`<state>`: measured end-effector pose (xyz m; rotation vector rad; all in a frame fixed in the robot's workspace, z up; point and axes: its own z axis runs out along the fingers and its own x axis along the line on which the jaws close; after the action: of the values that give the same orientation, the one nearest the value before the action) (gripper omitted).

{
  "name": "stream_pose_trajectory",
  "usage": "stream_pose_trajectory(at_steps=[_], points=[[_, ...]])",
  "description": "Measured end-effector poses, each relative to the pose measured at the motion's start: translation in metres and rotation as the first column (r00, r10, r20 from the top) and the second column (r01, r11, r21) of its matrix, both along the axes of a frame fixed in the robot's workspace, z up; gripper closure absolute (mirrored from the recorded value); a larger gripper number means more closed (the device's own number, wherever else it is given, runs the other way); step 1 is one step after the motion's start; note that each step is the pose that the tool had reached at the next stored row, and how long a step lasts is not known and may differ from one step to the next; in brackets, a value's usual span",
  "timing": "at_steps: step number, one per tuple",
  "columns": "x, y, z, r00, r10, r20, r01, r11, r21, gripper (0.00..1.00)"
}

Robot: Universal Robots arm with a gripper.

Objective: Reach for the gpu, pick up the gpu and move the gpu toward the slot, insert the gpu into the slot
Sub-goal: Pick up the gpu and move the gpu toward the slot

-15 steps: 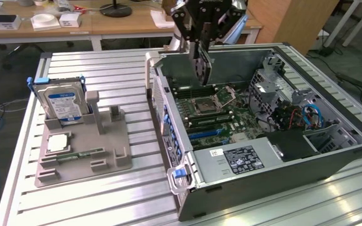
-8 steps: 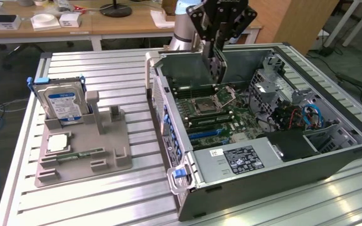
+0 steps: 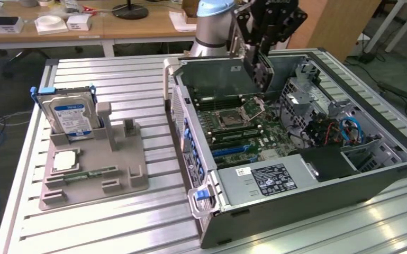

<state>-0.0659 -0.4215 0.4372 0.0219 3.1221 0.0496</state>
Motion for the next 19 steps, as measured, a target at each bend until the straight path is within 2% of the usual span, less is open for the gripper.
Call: stream_pose_trajectory(at_steps=[10, 19], points=[[0.045, 0.0, 0.0, 1.0, 0.0, -0.0001, 0.0, 1.0, -0.0001, 0.74], [0.047, 0.0, 0.0, 1.0, 0.0, 0.0, 0.0, 1.0, 0.0, 0.74]])
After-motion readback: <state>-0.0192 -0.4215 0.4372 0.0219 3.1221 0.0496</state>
